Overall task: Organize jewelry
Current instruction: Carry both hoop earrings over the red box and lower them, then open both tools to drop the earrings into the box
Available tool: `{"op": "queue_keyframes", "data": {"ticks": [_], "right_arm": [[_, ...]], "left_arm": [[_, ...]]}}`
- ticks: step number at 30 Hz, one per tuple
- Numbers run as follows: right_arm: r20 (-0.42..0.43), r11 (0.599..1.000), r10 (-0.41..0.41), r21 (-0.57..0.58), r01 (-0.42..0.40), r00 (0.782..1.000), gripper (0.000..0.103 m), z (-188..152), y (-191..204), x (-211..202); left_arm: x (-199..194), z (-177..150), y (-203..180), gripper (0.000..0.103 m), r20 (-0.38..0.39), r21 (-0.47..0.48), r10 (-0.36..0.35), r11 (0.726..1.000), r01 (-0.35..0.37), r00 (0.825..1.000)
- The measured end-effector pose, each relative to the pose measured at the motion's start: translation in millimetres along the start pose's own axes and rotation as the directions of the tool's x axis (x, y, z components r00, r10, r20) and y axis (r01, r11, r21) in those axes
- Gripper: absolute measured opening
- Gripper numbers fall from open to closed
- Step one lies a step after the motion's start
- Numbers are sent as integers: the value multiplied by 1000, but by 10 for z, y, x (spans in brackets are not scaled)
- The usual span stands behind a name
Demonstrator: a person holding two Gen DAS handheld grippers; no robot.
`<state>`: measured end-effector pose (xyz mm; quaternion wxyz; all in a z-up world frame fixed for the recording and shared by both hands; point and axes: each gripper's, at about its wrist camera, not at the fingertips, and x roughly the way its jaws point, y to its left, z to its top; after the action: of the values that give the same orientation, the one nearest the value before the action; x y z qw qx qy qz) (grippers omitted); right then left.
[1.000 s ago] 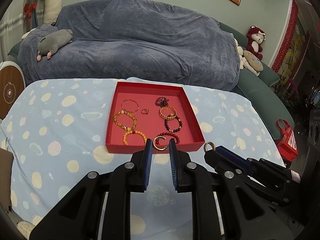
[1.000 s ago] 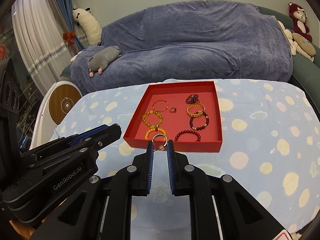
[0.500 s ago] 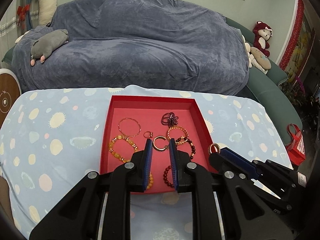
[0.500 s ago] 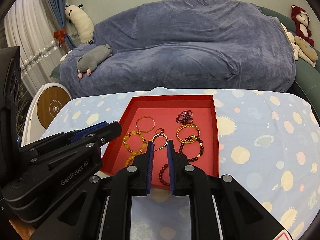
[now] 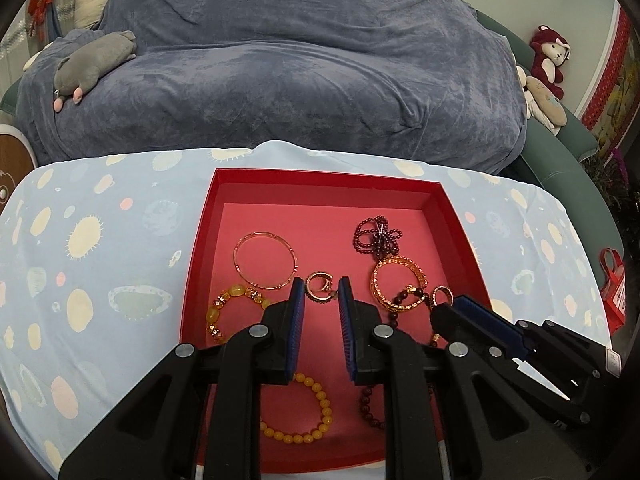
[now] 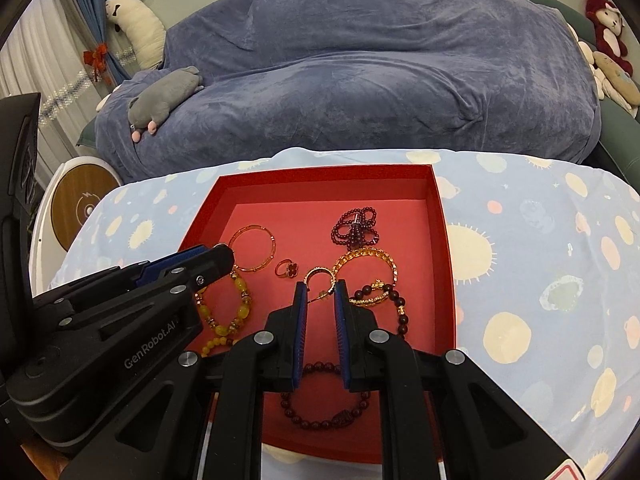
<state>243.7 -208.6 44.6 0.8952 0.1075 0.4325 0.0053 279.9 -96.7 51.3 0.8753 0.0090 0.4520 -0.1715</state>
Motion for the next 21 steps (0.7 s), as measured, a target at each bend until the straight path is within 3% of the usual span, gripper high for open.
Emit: {"op": "queue_keyframes", "data": {"ticks": [21], "right_arm": [[-55, 1000, 0, 9, 0, 998, 13, -24, -16, 408]], "left_arm": [[367, -40, 121, 17, -44, 1, 39, 999, -39, 998]]}}
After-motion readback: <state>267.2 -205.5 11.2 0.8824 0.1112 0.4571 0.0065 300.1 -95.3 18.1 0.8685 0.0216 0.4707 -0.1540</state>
